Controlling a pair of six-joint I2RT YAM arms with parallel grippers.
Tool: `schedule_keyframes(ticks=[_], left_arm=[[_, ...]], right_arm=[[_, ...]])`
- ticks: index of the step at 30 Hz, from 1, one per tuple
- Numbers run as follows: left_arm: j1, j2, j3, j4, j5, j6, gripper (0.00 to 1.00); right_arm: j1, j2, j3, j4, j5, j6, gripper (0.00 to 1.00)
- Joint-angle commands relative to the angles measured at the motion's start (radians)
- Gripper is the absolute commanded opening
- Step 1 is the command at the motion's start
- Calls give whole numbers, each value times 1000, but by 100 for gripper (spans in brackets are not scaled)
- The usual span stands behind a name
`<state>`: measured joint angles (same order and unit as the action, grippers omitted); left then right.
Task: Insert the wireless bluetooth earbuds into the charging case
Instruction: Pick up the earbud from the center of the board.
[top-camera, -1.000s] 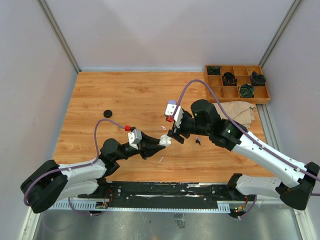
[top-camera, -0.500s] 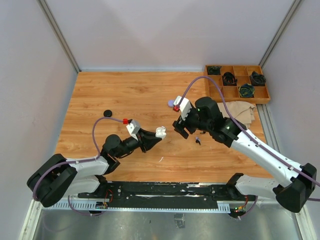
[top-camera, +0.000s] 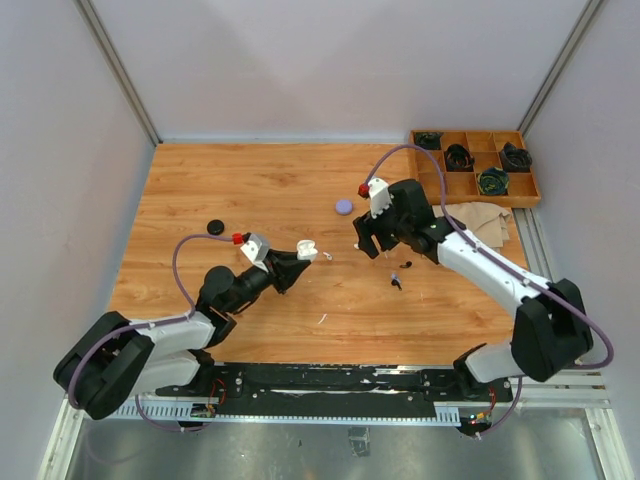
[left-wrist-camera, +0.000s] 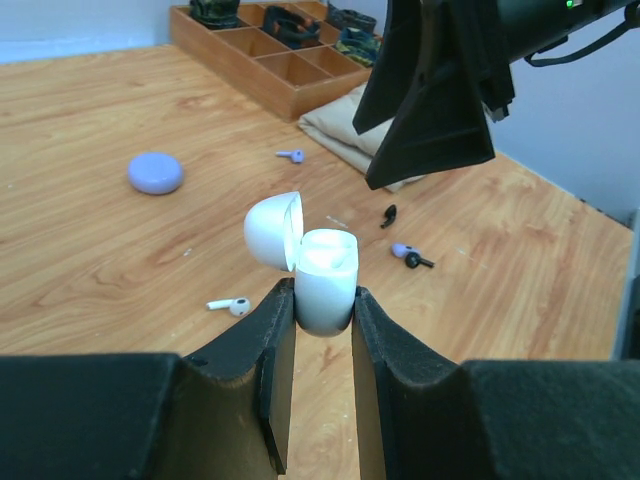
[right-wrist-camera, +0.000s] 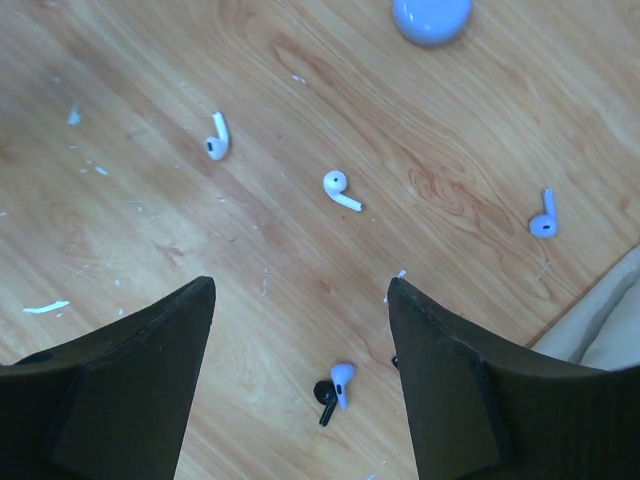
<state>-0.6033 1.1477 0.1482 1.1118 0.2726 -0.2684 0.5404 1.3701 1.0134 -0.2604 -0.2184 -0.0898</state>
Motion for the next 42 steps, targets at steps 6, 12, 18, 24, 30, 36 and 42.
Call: schedule_keyframes(ticks=[6, 12, 18, 24, 30, 36, 42], left_arm=[[67, 74, -3, 38, -21, 100, 0], [115, 122, -10, 133, 76, 116, 0], [115, 105, -41, 149, 126, 127, 0], [115, 47, -64, 143, 160, 153, 0], [115, 50, -78, 178, 187, 172, 0], [115, 73, -75, 202, 200, 167, 0], [115, 112, -70, 239, 216, 150, 0]], right_arm=[[-46, 201, 121, 41, 21, 33, 71], [-64, 316, 225, 9, 17, -11, 69], [-74, 447, 353, -80, 25, -87, 63], [-76, 535, 434, -186, -29, -132, 57], [-73, 594, 479, -284, -112, -148, 55], [-50, 653, 509, -336, -125, -156, 55], [-45, 694, 529, -361, -103, -151, 55]])
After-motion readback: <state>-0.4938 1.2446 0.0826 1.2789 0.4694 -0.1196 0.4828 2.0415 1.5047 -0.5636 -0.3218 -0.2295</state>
